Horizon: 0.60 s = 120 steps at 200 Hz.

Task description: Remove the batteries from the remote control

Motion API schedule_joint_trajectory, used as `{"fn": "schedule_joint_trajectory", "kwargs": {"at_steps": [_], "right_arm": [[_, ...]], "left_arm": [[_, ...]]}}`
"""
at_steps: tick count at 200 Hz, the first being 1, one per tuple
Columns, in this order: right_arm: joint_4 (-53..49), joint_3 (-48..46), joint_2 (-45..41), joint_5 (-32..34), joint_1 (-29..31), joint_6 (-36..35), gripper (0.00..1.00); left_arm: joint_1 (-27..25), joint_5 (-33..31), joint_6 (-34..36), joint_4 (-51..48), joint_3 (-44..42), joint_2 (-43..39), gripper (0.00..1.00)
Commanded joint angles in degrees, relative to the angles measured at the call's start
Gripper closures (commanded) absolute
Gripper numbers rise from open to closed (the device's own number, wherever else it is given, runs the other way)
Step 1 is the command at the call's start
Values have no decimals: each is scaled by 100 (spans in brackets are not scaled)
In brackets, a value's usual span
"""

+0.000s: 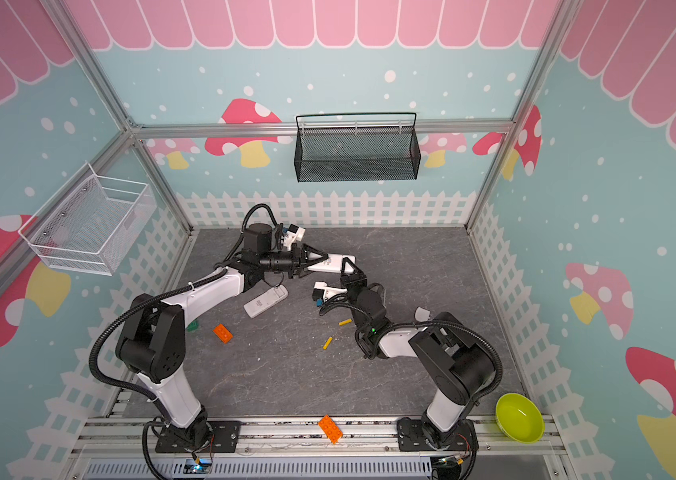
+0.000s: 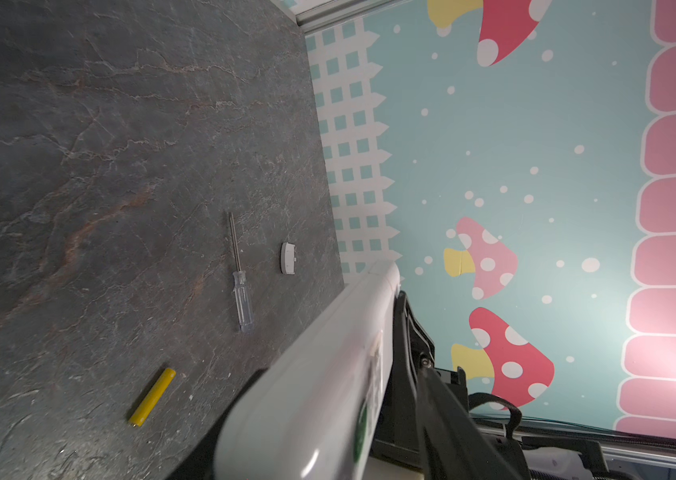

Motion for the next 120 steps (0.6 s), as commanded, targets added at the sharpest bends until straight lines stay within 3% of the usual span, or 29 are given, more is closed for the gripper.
{"fn": "schedule_joint_trajectory", "kwargs": {"at_steps": [1, 43, 58, 77, 93, 120], "right_arm": [[496, 129, 144, 90, 72, -182, 100], [537, 109, 205, 107, 138, -170, 99], [563, 109, 205, 139, 147, -225, 87], [523, 38, 118, 167, 155, -75, 69], [391, -35, 68, 154, 156, 45, 55], [51, -292, -107, 233, 206, 475, 40]], "left_arm": [[-63, -65, -208, 430, 17, 67, 55], [-65, -125, -262, 428, 59, 153, 78], [-33, -66, -244, 498, 94, 186, 85], [-19, -132, -79, 101, 169, 175, 85], [34, -147, -153, 338, 29, 131, 85], [178, -181, 267, -91, 34, 75, 86]]}}
